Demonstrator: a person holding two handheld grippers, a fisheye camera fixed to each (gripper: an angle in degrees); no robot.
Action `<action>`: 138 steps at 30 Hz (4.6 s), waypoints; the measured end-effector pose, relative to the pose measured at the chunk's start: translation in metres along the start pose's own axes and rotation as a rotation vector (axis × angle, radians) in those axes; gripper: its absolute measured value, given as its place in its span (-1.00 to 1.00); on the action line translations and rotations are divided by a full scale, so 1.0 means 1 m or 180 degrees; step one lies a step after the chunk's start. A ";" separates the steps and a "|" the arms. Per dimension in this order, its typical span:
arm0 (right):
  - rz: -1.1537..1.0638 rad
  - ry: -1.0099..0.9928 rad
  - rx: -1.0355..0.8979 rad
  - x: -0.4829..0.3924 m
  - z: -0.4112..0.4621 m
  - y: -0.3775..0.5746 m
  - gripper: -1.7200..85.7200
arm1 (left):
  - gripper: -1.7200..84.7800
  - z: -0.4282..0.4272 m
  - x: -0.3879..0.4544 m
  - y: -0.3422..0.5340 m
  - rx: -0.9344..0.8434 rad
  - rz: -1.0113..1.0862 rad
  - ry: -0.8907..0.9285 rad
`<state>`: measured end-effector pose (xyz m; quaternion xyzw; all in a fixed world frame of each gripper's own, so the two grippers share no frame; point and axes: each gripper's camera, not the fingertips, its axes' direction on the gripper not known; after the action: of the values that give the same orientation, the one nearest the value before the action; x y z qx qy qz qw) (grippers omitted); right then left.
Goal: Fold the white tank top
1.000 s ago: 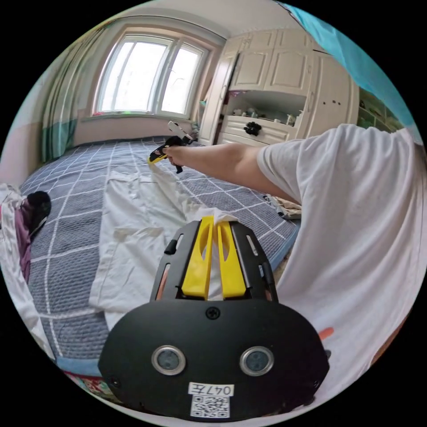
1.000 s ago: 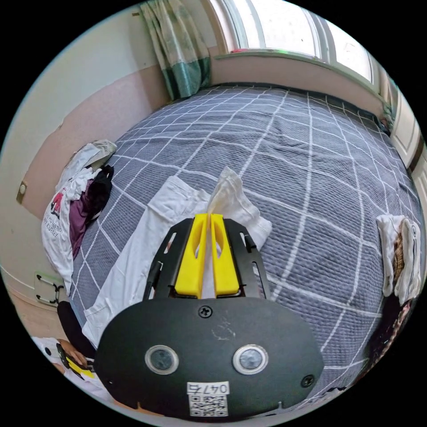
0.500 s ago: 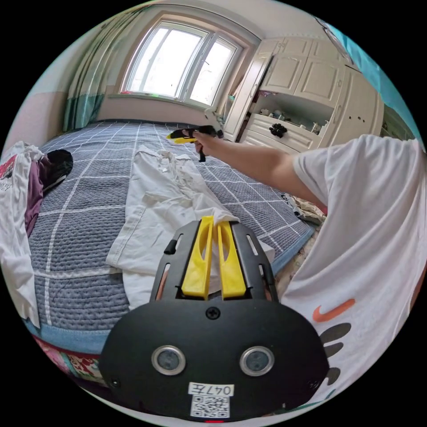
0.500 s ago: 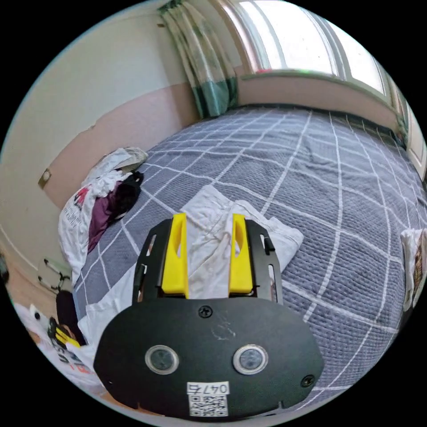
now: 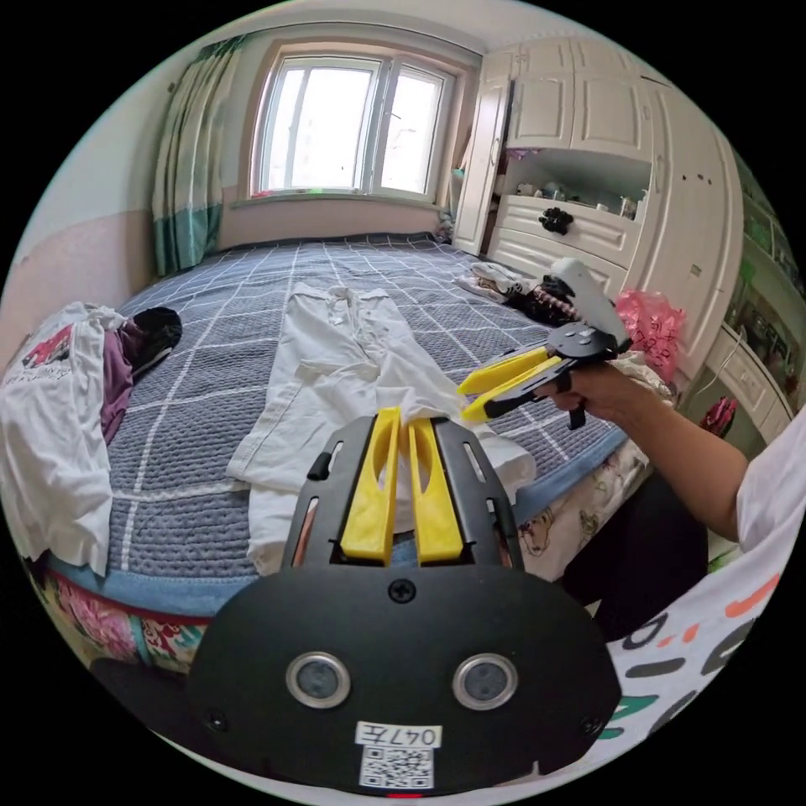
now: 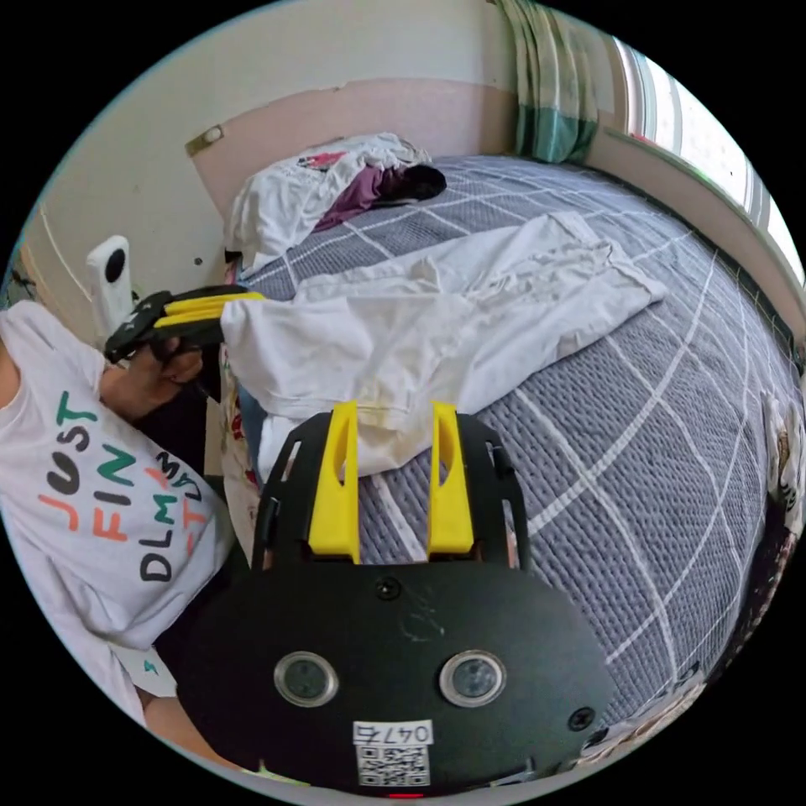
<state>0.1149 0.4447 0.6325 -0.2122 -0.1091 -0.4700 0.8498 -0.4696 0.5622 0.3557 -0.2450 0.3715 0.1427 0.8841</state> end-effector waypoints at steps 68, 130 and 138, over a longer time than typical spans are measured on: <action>-0.0587 0.0058 -0.0846 -0.096 -0.058 -0.158 -0.93 | -0.98 0.071 -0.022 -0.056 -0.1035 0.0517 0.0862; -0.1741 0.0573 -0.0419 -0.298 -0.038 -0.003 -0.81 | -0.77 0.030 -0.212 -0.021 -0.1525 -0.0053 0.0135; -0.1724 0.0385 -0.0464 -0.280 -0.024 -0.008 -0.90 | -0.87 0.036 -0.253 -0.024 -0.1498 -0.0374 0.0531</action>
<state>-0.0424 0.6407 0.5053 -0.2074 -0.0768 -0.6983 0.6807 -0.6103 0.5437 0.5694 -0.4761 0.3849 0.1529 0.7758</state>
